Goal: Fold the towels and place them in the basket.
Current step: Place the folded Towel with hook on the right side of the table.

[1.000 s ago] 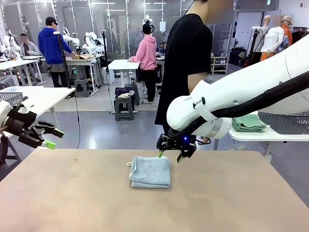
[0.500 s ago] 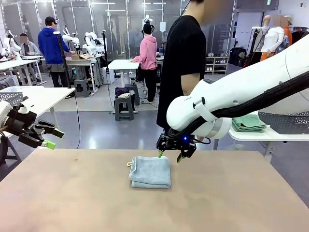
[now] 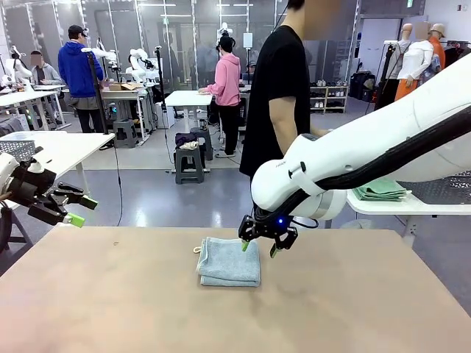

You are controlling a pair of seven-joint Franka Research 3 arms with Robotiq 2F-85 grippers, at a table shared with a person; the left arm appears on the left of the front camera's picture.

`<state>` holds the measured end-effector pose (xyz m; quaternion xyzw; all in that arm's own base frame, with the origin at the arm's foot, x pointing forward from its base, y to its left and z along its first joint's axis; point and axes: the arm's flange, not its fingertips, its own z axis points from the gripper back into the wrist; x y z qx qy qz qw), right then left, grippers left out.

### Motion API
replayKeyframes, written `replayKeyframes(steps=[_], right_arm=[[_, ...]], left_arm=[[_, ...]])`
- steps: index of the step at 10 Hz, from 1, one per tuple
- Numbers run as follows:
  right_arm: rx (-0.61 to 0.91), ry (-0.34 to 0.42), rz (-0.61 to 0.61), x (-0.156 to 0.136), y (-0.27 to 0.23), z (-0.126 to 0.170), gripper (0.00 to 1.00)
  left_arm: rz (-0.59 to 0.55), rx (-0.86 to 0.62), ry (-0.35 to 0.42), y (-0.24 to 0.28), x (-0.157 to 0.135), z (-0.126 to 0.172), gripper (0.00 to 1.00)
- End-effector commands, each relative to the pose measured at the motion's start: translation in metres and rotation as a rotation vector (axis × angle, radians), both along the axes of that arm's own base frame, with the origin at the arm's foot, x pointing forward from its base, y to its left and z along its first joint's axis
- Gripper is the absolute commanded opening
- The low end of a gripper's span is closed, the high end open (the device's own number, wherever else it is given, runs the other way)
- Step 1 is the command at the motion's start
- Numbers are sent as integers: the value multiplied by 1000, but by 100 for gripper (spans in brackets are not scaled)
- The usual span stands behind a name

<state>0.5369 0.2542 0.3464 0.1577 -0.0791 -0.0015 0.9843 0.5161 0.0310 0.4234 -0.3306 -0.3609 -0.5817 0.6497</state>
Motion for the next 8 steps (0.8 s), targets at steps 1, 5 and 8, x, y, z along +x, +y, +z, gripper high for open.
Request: replayKeyframes(steps=[1,5,8], right_arm=[[-13,-8,-37,15,7,-7,84],[-5,12,-67,31,14,-32,84],[-13,14,-86,39,15,-44,84]], left_arm=[[0,-1,-4,0,-1,2,100],[0,-1,-4,0,-1,2,100],[0,-1,-4,0,-1,2,100]])
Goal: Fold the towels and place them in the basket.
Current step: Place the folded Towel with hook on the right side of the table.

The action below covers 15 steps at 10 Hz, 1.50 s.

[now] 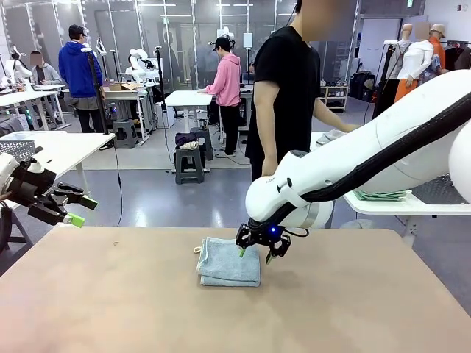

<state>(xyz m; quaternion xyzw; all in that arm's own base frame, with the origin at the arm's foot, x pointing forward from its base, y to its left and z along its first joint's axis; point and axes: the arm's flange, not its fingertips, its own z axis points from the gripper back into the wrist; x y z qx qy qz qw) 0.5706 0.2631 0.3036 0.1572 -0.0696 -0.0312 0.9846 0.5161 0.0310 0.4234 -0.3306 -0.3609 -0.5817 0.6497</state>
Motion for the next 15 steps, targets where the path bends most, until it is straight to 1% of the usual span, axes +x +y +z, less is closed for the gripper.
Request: replayKeyframes(steps=[1,2,3,4,7,8,9,10,11,12,13,14,15], right_arm=[[-11,-15,-32,7,6,-4,84],[-6,-15,-24,8,7,-7,84],[-9,-3,-25,9,6,-10,64],[-9,4,-40,11,6,-12,66],[0,6,-40,12,5,-16,66],[4,-5,-20,12,5,-17,59],[10,2,-29,12,5,-17,47],[12,4,-28,12,6,-16,39],[12,7,-24,12,6,-14,40],[9,13,-20,12,7,-13,19],[7,17,-18,13,8,-11,20],[4,21,-13,12,8,-10,0],[-7,20,-1,11,8,-7,0]], left_arm=[[0,-1,-4,0,-1,2,100],[0,-1,-4,0,-1,2,100],[0,-1,-4,0,-1,2,100],[0,-1,-4,0,-1,2,100],[0,-1,-4,0,-1,2,100],[0,-1,-4,0,-1,2,100],[0,-1,-4,0,-1,2,100],[0,-1,-4,0,-1,2,100],[0,-1,-4,0,-1,2,100],[0,-1,-4,0,-1,2,100],[0,-1,-4,0,-1,2,100],[0,-1,-4,0,-1,2,100],[0,-1,-4,0,-1,2,100]])
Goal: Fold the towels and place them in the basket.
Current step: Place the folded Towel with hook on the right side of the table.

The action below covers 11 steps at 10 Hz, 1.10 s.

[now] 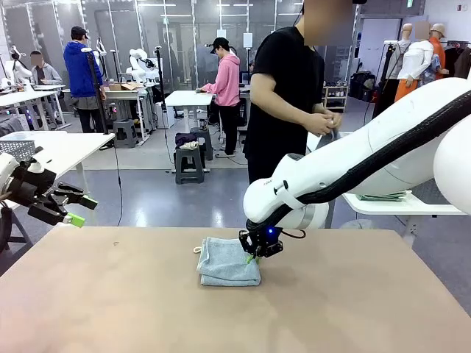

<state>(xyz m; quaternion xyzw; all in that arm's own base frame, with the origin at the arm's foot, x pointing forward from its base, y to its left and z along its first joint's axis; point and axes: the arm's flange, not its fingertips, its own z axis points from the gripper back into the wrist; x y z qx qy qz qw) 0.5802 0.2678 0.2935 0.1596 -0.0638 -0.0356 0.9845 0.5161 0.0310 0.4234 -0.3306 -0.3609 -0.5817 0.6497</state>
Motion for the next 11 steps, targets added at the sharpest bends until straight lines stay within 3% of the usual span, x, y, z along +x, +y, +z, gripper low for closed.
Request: replayKeyframes(steps=[1,2,3,7,8,9,11], right_arm=[[-19,6,9,1,2,5,0],[-40,-34,15,1,2,6,0],[-2,0,3,0,0,1,0],[-2,0,3,0,0,1,0],[-9,-6,11,0,1,2,5],[-89,-73,105,0,-9,1,5],[-143,-25,163,-1,-59,7,5]], left_arm=[[0,-1,-4,0,-1,2,100],[0,-1,-4,0,-1,2,100],[0,-1,-4,0,-1,2,100],[0,-1,-4,0,-1,2,100],[0,-1,-4,0,-1,2,100],[0,-1,-4,0,-1,2,100],[0,-1,-4,0,-1,2,100]])
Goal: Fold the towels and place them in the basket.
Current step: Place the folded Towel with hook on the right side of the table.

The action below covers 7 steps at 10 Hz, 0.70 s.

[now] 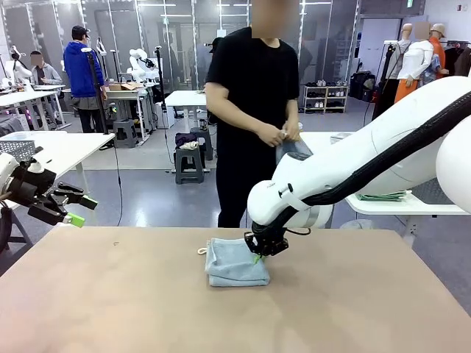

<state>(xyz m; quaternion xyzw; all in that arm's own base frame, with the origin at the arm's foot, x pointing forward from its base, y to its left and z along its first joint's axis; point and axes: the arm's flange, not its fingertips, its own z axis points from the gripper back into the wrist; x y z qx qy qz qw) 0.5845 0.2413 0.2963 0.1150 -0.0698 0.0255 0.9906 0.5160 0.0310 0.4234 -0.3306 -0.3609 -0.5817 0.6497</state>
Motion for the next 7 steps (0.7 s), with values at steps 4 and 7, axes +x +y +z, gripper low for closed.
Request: replayKeyframes(steps=[4,7], right_arm=[[-112,36,-36,0,-178,-3,5],[-136,24,-111,17,-279,-4,5]], left_arm=[[0,-1,-4,0,-1,2,100],[0,-1,-4,0,-1,2,100]])
